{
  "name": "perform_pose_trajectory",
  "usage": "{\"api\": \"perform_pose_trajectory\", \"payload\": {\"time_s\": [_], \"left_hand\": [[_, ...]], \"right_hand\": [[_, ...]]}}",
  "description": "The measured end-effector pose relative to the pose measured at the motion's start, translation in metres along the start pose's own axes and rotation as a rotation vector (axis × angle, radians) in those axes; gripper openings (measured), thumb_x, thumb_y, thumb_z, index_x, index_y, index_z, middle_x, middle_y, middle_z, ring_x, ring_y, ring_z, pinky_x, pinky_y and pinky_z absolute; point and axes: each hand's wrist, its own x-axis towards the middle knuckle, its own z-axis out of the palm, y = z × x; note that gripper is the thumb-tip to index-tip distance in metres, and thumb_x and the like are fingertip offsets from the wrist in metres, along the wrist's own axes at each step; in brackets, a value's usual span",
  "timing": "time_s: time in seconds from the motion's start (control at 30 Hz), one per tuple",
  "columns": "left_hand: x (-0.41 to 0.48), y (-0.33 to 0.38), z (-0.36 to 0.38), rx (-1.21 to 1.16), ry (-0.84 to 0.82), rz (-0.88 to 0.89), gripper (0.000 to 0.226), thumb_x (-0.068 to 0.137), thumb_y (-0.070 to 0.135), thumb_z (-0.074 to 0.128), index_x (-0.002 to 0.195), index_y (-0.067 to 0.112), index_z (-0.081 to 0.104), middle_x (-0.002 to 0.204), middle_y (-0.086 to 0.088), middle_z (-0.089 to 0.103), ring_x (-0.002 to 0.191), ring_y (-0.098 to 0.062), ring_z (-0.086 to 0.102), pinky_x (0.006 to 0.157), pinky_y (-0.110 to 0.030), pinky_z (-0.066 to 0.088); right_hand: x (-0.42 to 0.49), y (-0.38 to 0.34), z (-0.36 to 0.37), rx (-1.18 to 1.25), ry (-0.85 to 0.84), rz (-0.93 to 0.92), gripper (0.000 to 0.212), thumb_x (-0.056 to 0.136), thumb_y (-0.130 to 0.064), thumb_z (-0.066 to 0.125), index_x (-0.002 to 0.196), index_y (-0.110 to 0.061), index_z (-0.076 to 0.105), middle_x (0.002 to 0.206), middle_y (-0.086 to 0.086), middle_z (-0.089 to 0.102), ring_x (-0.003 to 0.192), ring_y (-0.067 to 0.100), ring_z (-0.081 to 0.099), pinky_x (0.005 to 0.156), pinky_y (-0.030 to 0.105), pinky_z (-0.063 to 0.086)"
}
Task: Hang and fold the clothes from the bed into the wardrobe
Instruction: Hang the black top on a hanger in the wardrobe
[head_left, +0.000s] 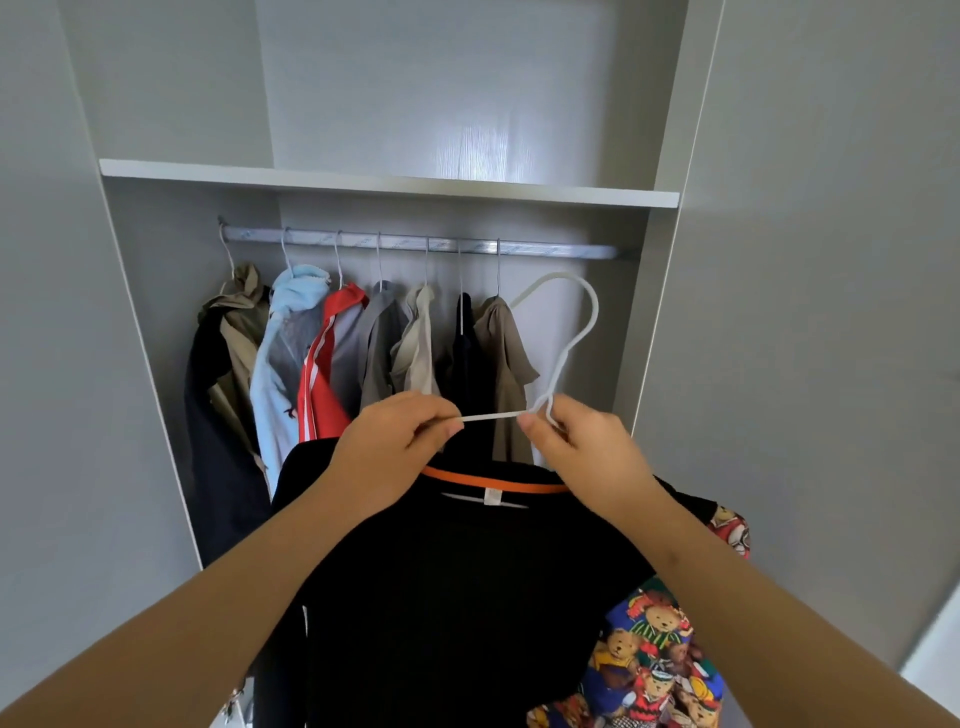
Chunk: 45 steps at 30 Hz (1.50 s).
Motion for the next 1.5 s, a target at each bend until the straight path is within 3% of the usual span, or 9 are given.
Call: {"api": "perform_pose_trajectory", "payload": {"time_s": [0.17,0.27,0.4,0.6,0.93,1.2,1.5], "left_hand": [[-0.01,-0.002,0.009,0.001,-0.085,0.022,0.01,0.091,0.017,0.057,0.092,0.017,0.067,0.07,0.015,0.05,0.066,-0.001,0.049,0.063,-0.013,0.036],[-0.013,-0.004,0.014,0.102,-0.172,0.081,0.012,0.092,0.02,0.055,0.097,0.017,0.066,0.08,0.012,0.056,0.076,-0.004,0.049,0.073,-0.024,0.039],[-0.007,-0.007,0.019,0.247,-0.275,-0.038,0.027,0.093,0.018,0.049,0.118,0.025,0.058,0.117,0.004,0.056,0.109,-0.017,0.049,0.091,-0.036,0.041],[0.007,-0.002,0.046,0.216,-0.364,-0.167,0.029,0.096,0.016,0.041,0.12,0.023,0.056,0.115,0.002,0.051,0.1,-0.017,0.053,0.083,-0.028,0.044],[0.046,-0.002,0.077,0.128,-0.412,-0.271,0.025,0.095,0.02,0.041,0.113,0.024,0.058,0.113,0.0,0.058,0.101,-0.02,0.055,0.089,-0.038,0.047],[0.096,-0.017,0.1,0.066,-0.42,-0.276,0.03,0.095,0.015,0.037,0.114,0.025,0.058,0.113,0.001,0.057,0.098,-0.021,0.056,0.086,-0.04,0.049],[0.205,-0.077,0.149,-0.008,-0.381,-0.26,0.031,0.093,0.012,0.039,0.11,0.027,0.06,0.114,0.0,0.059,0.101,-0.024,0.057,0.088,-0.037,0.048]], "right_hand": [[0.005,0.007,-0.006,0.357,-0.26,0.15,0.049,0.085,-0.033,0.065,0.046,-0.023,0.037,0.041,-0.011,0.031,0.038,0.004,0.028,0.04,0.01,0.028],[0.001,0.016,-0.004,0.37,-0.335,0.263,0.049,0.086,-0.031,0.065,0.041,-0.023,0.046,0.038,-0.012,0.035,0.033,0.002,0.03,0.037,0.009,0.027],[-0.005,0.029,-0.007,0.38,-0.352,0.448,0.035,0.087,-0.028,0.063,0.06,-0.012,0.049,0.044,-0.003,0.035,0.033,0.007,0.024,0.034,0.016,0.023],[-0.012,0.041,-0.023,0.522,-0.455,0.752,0.031,0.094,-0.02,0.049,0.065,-0.017,0.039,0.042,-0.006,0.028,0.035,0.009,0.017,0.035,0.015,0.016],[-0.015,0.065,-0.038,0.802,-0.319,0.989,0.028,0.092,-0.003,0.039,0.067,-0.014,0.036,0.044,-0.002,0.034,0.031,0.005,0.023,0.029,0.013,0.017],[0.026,0.091,-0.033,0.956,-0.118,0.964,0.026,0.091,0.003,0.029,0.07,-0.005,0.042,0.052,0.006,0.04,0.027,0.005,0.025,0.027,0.01,0.016],[0.136,0.135,-0.021,0.902,-0.034,0.933,0.028,0.09,0.005,0.023,0.071,-0.004,0.042,0.059,0.009,0.043,0.027,0.005,0.025,0.029,0.01,0.015]]}}
